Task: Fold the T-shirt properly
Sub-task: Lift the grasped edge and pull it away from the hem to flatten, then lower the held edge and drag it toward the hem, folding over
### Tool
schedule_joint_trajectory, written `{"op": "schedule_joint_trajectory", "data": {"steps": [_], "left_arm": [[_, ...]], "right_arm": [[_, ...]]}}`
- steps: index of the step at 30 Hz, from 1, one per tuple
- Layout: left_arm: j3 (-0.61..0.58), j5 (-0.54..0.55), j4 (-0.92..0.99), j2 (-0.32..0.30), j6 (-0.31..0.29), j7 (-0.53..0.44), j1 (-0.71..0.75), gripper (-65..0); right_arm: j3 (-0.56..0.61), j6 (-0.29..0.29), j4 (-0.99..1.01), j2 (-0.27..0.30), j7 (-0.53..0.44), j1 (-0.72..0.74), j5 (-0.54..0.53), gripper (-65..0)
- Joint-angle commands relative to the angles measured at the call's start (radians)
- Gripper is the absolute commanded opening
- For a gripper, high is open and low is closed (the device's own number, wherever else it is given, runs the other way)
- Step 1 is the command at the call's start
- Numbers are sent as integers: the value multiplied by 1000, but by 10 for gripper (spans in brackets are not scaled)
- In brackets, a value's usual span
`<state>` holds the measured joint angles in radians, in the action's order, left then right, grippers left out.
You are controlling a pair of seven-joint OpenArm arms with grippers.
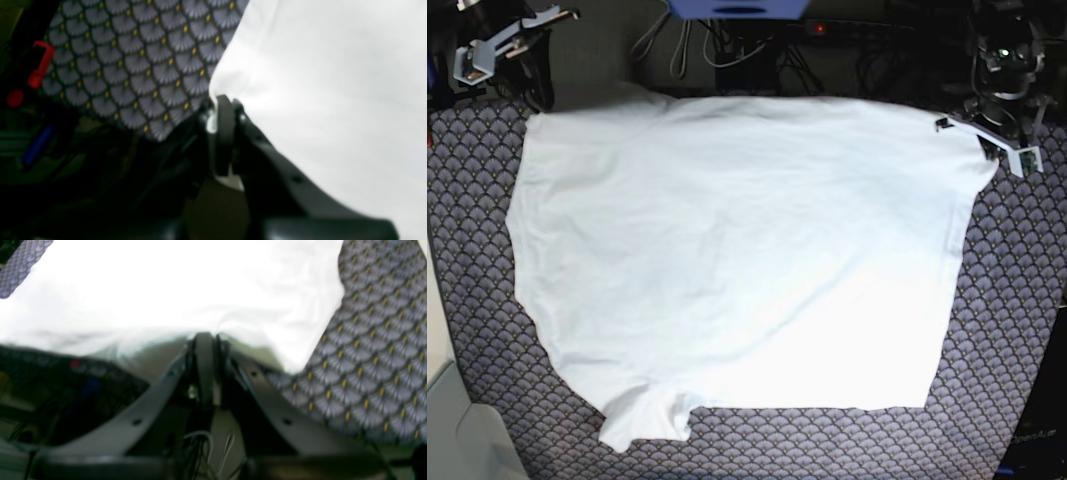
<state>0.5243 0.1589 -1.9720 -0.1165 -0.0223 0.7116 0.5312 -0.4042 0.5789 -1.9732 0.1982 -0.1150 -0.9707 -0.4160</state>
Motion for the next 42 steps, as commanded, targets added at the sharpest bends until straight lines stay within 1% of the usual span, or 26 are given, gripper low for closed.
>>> {"op": "schedule_joint_trajectory", "data": {"steps": [1,4,9,13,17,20,25,32,36,38,42], "left_arm": [[9,-9,-23,-9,8,6,2,-645],[9,-12,-26,-15,8,29,-21,-645],[20,-14,-28,-27,8,27,-23,-645],[32,-15,-26,-30,8,27,-30,-645],[35,-17,-25,-28,8,30,-73,-645],[33,-17,-23,-32,9,85,-119,-645],[27,-17,-19,-32,9,174,-219,-645],[24,-17,-10,-25,9,240,-345,-645],[24,-17,47,-28,9,273,-412,-645],[24,-17,87,-30,9,273,-434,-645],[6,-17,152,-33,9,270,-460,-645]], "right_arm": [[-17,3,-16,7,-32,-7,-16,-650],[-48,3,-16,7,-32,19,-16,-650],[-101,3,-15,7,-30,42,-16,-650],[-101,3,-15,14,-21,82,-16,-650],[-101,6,-15,14,96,163,-16,-650],[-101,8,-15,16,180,221,-13,-650],[-95,8,-15,30,266,310,-11,-650],[-94,8,-13,36,409,433,-11,-650],[-92,8,10,50,472,497,-10,-650],[-92,8,38,50,498,536,-10,-650],[-80,8,117,70,515,577,-10,-650]]}}
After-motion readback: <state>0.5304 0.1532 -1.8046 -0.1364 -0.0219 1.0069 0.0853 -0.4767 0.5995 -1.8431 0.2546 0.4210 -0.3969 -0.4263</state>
